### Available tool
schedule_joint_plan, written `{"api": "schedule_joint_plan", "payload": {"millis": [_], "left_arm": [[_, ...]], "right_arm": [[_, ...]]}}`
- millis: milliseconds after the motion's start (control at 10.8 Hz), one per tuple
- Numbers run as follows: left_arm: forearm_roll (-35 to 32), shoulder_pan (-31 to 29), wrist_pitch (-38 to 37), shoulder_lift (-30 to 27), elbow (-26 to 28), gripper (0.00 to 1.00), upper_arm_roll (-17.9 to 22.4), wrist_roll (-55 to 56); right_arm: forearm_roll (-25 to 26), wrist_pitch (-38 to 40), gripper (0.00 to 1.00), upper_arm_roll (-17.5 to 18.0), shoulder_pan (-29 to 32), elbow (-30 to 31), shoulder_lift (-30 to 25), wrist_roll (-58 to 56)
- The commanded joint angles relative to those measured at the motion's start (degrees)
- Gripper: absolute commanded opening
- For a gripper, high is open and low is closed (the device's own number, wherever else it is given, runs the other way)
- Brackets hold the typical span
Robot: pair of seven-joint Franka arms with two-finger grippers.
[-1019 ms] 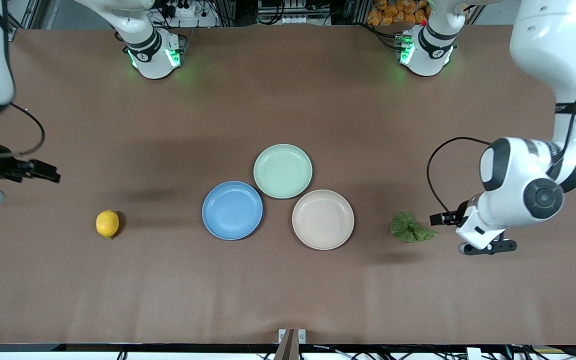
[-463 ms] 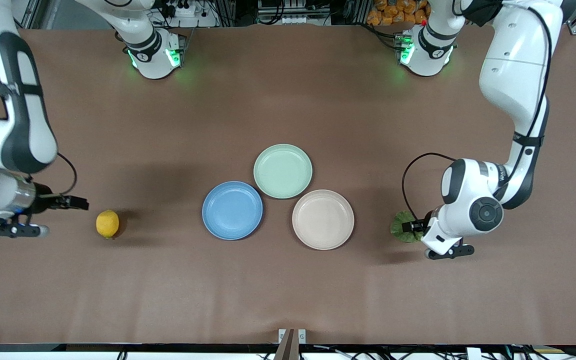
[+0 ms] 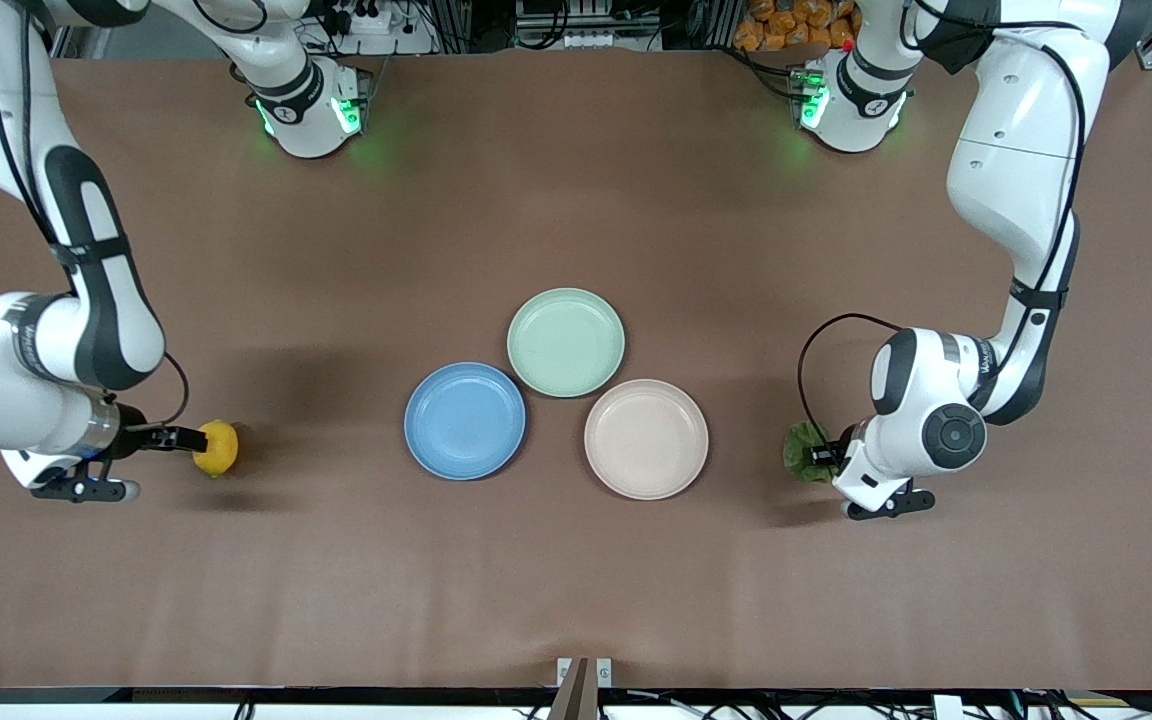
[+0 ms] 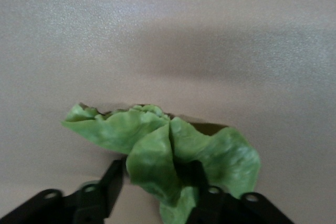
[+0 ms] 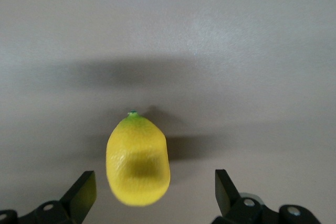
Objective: Place lemon and lettuce in plates
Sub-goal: 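Close the right gripper on the lemon while the left gripper grasps the lettuce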
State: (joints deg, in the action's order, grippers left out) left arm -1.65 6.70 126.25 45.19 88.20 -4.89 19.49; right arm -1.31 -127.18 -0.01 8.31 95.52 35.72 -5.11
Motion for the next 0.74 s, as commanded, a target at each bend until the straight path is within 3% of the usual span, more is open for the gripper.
{"api": "schedule_joint_plan", "payload": {"millis": [0,370,463,556,648], "left_arm": [[-1.3,0.7,0.0,0.4,-1.0,0.00,0.6,2.0],[-1.3,0.6,-0.1,-0.7,-1.1,0.00,0.7,2.2],[-1.3,0.6,-0.7,-2.2,-1.2,0.00,0.7,3.4],[-1.3,0.7,-2.7,-3.9,-1.3,0.00,0.7,3.7],[-1.3,1.5,-5.3,-6.0,-1.4,0.00,0.8,4.6]], "right_arm": [[-2.5,-0.2,1.00,0.8,0.7,-1.3,2.4,-0.1],[-3.2,-0.8,1.00,0.8,0.6,-1.2,4.7,0.0],[-4.2,-1.0,0.70,0.8,0.5,-1.0,4.8,-0.1],[-4.3,-1.4,0.26,0.9,0.5,-0.9,4.8,-0.1],[-4.3,-1.7,0.06,0.9,0.6,-0.6,4.8,-0.1]]}}
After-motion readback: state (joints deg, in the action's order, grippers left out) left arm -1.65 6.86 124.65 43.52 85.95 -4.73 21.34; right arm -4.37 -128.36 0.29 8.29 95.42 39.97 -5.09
